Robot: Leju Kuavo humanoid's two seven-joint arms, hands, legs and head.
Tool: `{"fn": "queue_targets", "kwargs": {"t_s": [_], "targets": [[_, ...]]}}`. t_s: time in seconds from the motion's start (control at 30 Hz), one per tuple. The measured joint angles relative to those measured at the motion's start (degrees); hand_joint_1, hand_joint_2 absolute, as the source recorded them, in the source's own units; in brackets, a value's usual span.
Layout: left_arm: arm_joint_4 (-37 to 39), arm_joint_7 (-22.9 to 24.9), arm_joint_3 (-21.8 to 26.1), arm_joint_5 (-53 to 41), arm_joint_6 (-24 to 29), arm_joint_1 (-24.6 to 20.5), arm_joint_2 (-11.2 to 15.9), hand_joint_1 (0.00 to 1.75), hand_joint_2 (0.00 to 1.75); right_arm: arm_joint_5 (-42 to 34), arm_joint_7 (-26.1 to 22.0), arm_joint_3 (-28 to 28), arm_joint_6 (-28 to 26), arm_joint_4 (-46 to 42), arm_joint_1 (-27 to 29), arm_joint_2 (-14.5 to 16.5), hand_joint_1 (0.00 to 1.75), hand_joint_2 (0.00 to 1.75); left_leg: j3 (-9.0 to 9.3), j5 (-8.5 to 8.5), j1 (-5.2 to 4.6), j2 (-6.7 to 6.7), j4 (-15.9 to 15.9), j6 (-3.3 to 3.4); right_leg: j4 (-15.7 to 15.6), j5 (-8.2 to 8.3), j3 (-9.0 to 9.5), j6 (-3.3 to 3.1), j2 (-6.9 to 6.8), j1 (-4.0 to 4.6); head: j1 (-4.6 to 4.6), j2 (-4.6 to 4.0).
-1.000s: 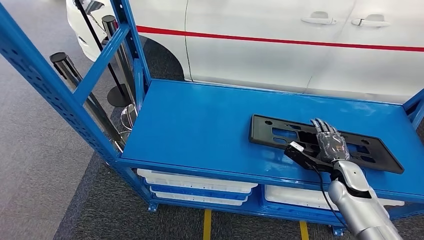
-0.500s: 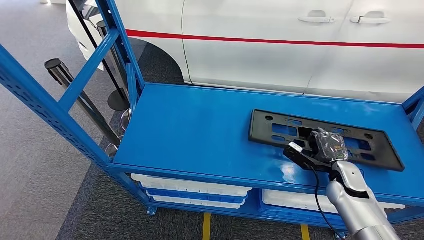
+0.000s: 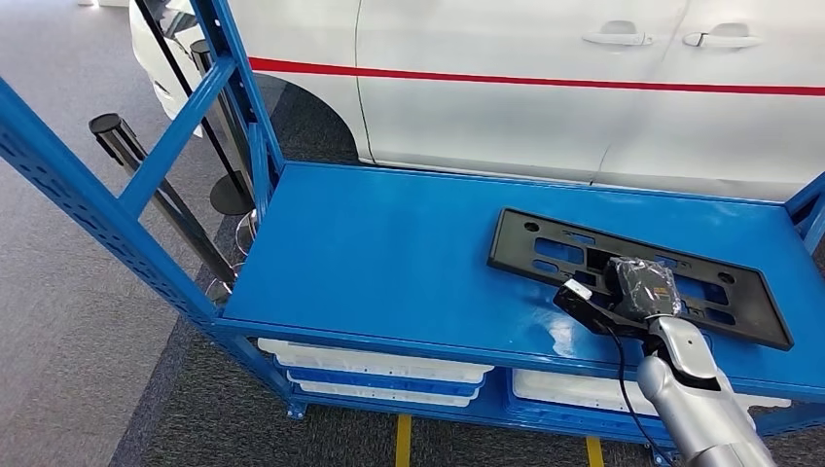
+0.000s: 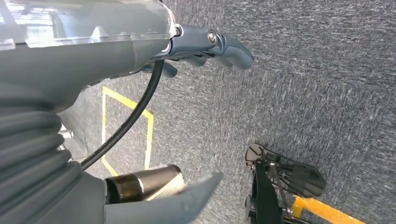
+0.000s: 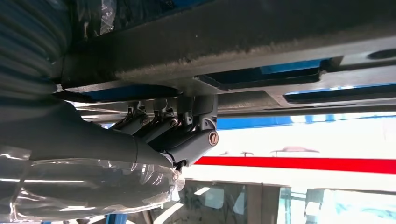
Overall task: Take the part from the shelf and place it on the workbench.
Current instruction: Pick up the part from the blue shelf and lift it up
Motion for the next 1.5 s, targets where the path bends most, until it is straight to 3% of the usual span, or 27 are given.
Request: {"fn": "queue_targets", "kwargs": {"t_s": [0.57,0.73,1.03,1.07,1.13,1.2,1.3,1.33,1.4,1.47,1.5], "targets": [[0.0,-0.5,3.3,-0.3,0.1,0.0,0.0,0.0,1.75,1.3,1.1,-1.8,-1.3,-23.5,7.7,-1.6,1.75,1.75,-0.07,-0.08,-0.07,0.0,0.0,0.0,0.0,-0.04,-0.09,0.06,0.0,-0.07,-0.01,0.0],[0.0,0.0,3.6,-1.0,0.2,0.0,0.0,0.0,1.75,6.6,1.3,-2.0,-6.7,-28.1,9.7,-1.6,1.75,1.75,-0.21,0.23,-0.5,-0.06,0.2,0.98,-0.6,0.56,0.03,0.8,0.0,-0.6,-0.03,0.0],[0.0,0.1,3.6,-1.1,0.2,0.0,0.0,0.0,1.75,7.5,1.4,-2.0,-7.4,-28.7,9.9,-1.7,1.75,1.75,0.01,0.67,-0.3,-0.02,-0.4,1.2,-0.7,0.61,0.07,0.93,0.05,-0.48,-0.03,0.0],[0.0,0.1,3.6,-1.3,0.2,-0.1,0.0,0.0,1.75,8.3,1.4,-2.2,-7.9,-29.3,10.1,-1.9,1.75,1.75,0.25,1.11,-0.07,0.12,-1.1,1.38,0.4,-0.43,-0.36,1.06,0.06,-0.44,-0.01,0.0],[0.0,0.5,3.6,-2.1,0.1,-0.2,-0.1,0.0,1.75,10.5,1.3,-2.7,-9.0,-31.5,11.4,-2.8,1.75,1.75,-0.54,1.34,0.88,0.36,-0.6,0.6,1.6,-2.04,0.36,2.65,-0.05,-1.35,0.12,0.0],[0.0,0.9,3.6,-2.8,0.0,-0.4,-0.1,0.0,1.75,11.8,1.2,-3.1,-9.2,-32.7,12.4,-3.6,1.75,1.75,-1.98,0.85,1.24,0.28,1.5,-0.8,2.3,-2.54,1.15,3.2,0.07,-2.32,0.17,0.0],[0.0,1.1,3.6,-3.1,0.0,-0.4,0.0,0.0,1.75,12.1,1.2,-3.1,-9.2,-32.9,12.7,-3.7,1.75,1.75,-2.74,0.74,1.2,0.03,2.4,-1.65,2.8,-2.6,0.21,1.31,0.28,-2.21,0.1,0.0],[0.0,1.1,3.6,-3.2,0.0,-0.4,0.0,0.0,1.75,12.1,1.2,-3.2,-9.2,-33.0,12.7,-3.6,1.75,1.75,-3.18,-0.09,1.3,0.07,3.2,-1.84,2.9,-2.36,-0.14,0.76,0.22,-2.15,0.07,0.0],[0.0,1.1,3.6,-3.3,0.0,-0.4,0.0,0.0,1.75,12.2,1.2,-3.2,-9.2,-33.2,12.7,-3.7,1.75,1.75,-4.94,-3.84,1.4,0.17,7.6,-2.01,2.8,-1.74,-0.88,-0.28,0.06,-1.96,0.06,0.0],[0.0,1.1,3.6,-3.4,0.0,-0.4,-0.1,0.0,1.75,12.2,1.2,-3.2,-9.2,-33.2,12.8,-3.7,1.75,1.75,-7.42,-8.06,1.32,0.19,14.6,-1.96,2.9,-1.01,-1.88,-0.95,-0.04,-1.44,0.06,0.0],[0.0,1.1,3.6,-3.5,0.0,-0.5,-0.1,0.0,1.75,12.3,1.2,-3.2,-9.2,-33.2,12.8,-3.7,1.75,1.75,-8.01,-9.04,1.22,0.19,17.1,-1.79,2.9,-0.6,-2.41,-1.16,-0.07,-1.11,0.06,0.0]]}}
